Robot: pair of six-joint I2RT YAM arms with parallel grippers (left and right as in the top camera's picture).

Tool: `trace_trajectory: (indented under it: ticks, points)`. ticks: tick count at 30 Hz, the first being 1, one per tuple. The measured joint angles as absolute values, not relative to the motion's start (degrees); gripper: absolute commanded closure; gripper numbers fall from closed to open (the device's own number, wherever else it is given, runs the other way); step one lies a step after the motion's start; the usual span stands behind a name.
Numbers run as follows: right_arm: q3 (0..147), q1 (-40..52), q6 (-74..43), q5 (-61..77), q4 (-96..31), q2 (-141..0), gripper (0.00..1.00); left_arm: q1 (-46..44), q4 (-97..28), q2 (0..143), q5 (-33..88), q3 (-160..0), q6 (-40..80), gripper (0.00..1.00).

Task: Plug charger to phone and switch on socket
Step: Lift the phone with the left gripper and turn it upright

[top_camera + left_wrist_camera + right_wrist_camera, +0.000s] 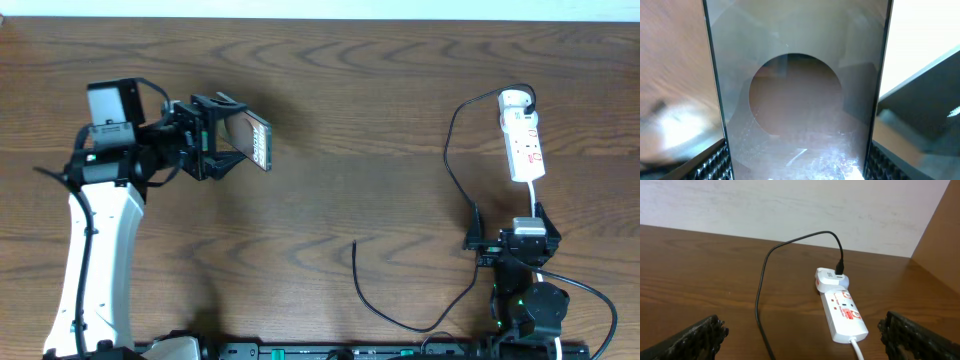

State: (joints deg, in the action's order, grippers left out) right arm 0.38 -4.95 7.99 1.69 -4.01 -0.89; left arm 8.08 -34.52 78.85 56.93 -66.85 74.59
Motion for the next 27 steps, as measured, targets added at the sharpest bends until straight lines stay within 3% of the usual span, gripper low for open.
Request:
trace_trajectory:
  ticks: [12, 27]
  points:
    - [0.4, -5.0, 8.0, 1.7, -4.0, -0.9, 0.01, 9.0, -34.5, 78.8, 63.9, -66.8, 92.6, 0.93]
    - [0.4, -5.0, 8.0, 1.7, -4.0, -0.9, 0.01, 9.0, -34.5, 78.8, 64.6, -66.8, 97.4, 0.93]
